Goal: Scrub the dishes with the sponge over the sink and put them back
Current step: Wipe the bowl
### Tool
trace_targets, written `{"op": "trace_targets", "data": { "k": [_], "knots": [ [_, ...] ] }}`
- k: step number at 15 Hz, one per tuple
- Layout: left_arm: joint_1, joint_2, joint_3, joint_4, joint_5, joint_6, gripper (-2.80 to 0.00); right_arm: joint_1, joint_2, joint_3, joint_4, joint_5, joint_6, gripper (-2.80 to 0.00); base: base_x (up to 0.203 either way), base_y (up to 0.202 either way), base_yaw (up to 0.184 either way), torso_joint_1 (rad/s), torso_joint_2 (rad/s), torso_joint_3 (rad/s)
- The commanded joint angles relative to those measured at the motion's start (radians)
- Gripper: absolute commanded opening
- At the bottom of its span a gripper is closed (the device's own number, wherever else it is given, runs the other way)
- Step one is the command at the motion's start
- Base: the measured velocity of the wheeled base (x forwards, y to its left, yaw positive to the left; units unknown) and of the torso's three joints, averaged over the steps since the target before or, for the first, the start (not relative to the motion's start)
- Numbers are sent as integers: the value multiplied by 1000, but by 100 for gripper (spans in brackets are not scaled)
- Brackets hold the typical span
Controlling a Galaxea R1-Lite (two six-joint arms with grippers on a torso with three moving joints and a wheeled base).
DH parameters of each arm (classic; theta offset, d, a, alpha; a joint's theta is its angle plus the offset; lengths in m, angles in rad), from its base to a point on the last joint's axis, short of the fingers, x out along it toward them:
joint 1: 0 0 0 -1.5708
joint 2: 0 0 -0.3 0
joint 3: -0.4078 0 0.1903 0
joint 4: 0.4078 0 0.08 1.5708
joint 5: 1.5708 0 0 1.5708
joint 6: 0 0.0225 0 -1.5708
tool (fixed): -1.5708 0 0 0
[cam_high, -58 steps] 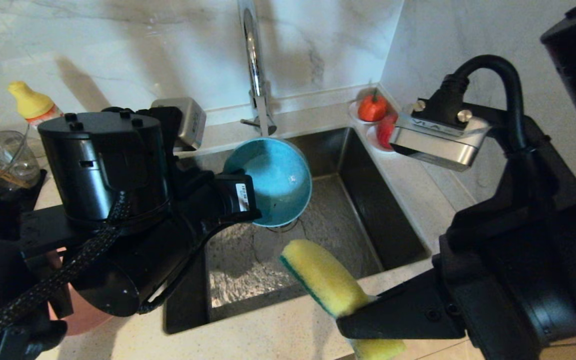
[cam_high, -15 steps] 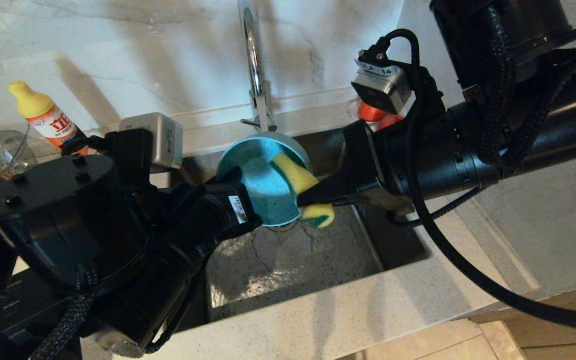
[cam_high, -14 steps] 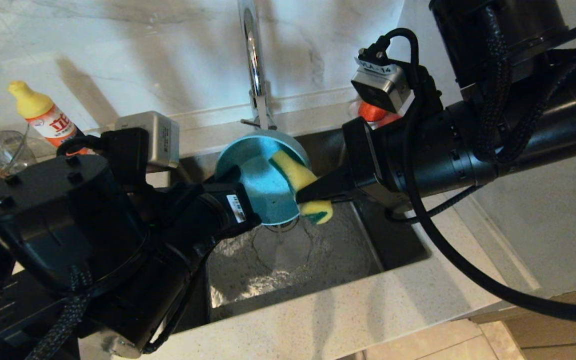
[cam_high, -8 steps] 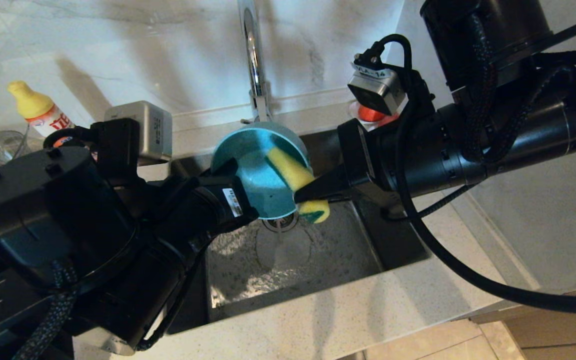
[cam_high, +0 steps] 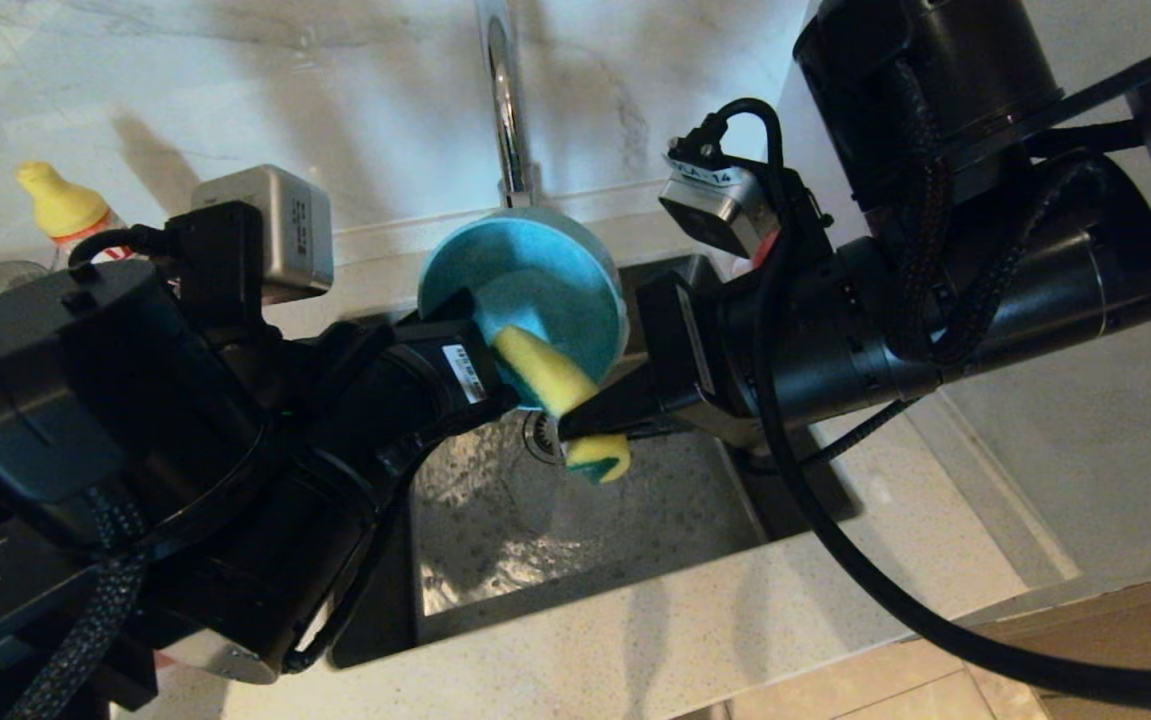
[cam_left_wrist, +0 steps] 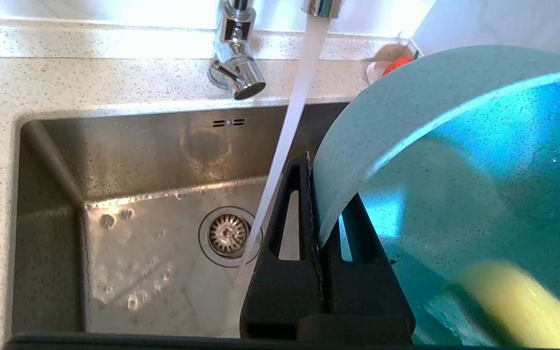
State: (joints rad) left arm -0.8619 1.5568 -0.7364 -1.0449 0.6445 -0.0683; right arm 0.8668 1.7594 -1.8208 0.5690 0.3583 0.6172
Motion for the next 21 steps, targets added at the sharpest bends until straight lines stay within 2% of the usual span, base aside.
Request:
{"op": "trace_targets", "data": {
  "k": [1, 4, 7, 9, 12, 15, 21],
  "knots": [
    [-2, 5, 23, -6, 3, 2, -280, -12, 8, -28, 2, 1, 3, -280, 0, 0, 0, 0, 0, 0],
    [-3, 3, 38, -7, 1, 15, -280, -79, 3, -72, 6, 3, 4, -280, 0, 0, 0, 0, 0, 0],
    [-3, 6, 68, -9, -11, 24, -280, -110, -3, -100, 7, 4, 7, -280, 0, 0, 0, 0, 0, 0],
    [-3, 6, 77, -19, -11, 34, -280, -111, -4, -102, 4, 4, 7, -280, 0, 0, 0, 0, 0, 0],
    [-3, 20, 118, -100, -29, 118, -280, -109, 8, -106, -2, 4, 5, -280, 0, 0, 0, 0, 0, 0],
    [-3, 63, 148, -262, -44, 213, -280, -86, 39, -107, -3, 9, 4, -280, 0, 0, 0, 0, 0, 0],
    [-3, 76, 124, -281, -42, 208, -280, -46, 61, -105, 8, 10, 9, -280, 0, 0, 0, 0, 0, 0]
  ]
}}
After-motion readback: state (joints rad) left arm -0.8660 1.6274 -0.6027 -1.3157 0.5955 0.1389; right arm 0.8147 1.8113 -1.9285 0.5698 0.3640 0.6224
